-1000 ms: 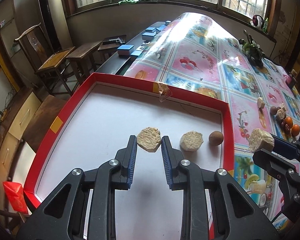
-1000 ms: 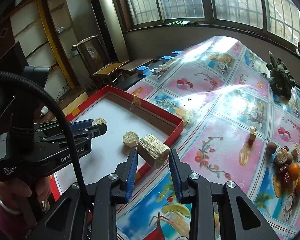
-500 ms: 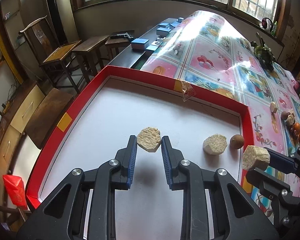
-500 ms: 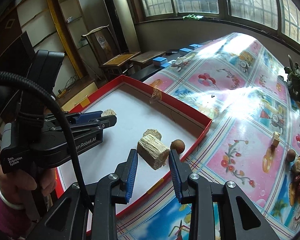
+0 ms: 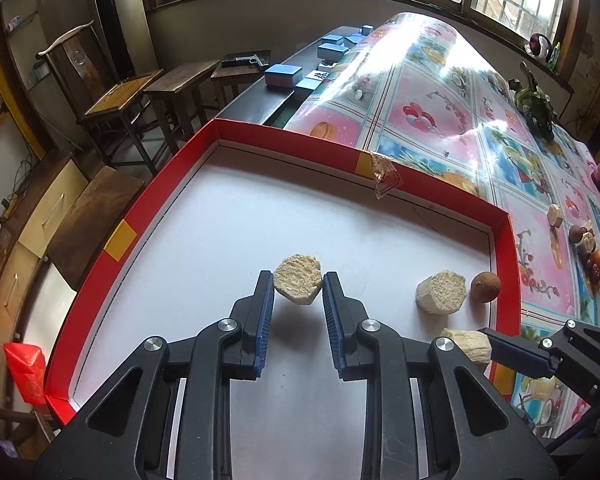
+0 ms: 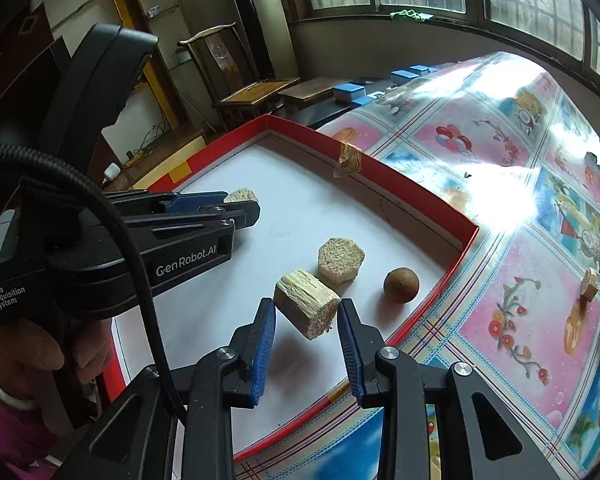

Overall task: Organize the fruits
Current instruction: 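Carry both pastries into the red tray and open both tools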

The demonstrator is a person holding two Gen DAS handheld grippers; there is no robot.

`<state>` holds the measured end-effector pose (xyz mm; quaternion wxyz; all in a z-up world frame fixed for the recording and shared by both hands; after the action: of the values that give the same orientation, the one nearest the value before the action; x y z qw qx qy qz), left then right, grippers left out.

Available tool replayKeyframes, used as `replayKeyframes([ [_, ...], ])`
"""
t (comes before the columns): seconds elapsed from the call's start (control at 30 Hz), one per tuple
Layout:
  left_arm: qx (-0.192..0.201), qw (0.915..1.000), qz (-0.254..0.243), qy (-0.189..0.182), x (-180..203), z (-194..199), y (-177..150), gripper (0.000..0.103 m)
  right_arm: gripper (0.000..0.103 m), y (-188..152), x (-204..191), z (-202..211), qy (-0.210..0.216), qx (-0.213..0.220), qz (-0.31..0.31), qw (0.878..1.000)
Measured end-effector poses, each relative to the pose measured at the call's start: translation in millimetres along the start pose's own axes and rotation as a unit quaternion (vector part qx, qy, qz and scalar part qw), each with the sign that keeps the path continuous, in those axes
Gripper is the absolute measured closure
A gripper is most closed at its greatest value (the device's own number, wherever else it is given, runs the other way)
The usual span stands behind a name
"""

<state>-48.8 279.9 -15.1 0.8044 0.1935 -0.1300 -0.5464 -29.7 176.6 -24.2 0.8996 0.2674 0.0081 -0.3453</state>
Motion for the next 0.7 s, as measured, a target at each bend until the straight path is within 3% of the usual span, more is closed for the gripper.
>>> replayKeyframes([
  [0.3, -0.021, 0.9997, 0.011, -0.003, 2, -7, -2, 0.079, 0.068, -2, -2, -14, -0.001, -0.005, 0.0, 1.0],
  [0.33, -0.022, 0.9997, 0.011, -0.003, 2, -7, -2, 0.076, 0.068, -2, -2, -14, 0.003, -0.003, -0.001, 1.0],
  [0.43, -0.018, 0.9997, 0.014, -0.006, 2, -3, -2, 0.053, 0.068, -3, -3, -5, 0.007, 0.005, -0.002, 1.0],
  [0.57, 0.009, 0.9999, 0.006, 0.009, 7, 12, 0, 0.051, 0.067, -4, 0, 14, 0.011, 0.029, -0.009, 0.999],
  [0.63, 0.016, 0.9998, 0.002, 0.008, 11, 18, 2, 0.051, 0.054, -5, 5, 24, 0.007, 0.038, -0.019, 0.999],
  [0.7, 0.019, 0.9998, -0.002, 0.005, 17, 22, 2, 0.051, 0.052, -6, 13, 35, 0.0, 0.049, -0.032, 0.998],
])
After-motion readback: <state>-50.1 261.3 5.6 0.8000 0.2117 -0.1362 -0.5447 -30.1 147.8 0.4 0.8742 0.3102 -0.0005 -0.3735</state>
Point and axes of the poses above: each gripper's, at about its wrist camera, not at the fingertips, and z roughly against the way its jaws point, x to its right, y to its top, the point moved 6 cm from there along -z, roughly the way its jaws point, and after that the axes turned 6 degrees about -x, right-handed, at the moved point
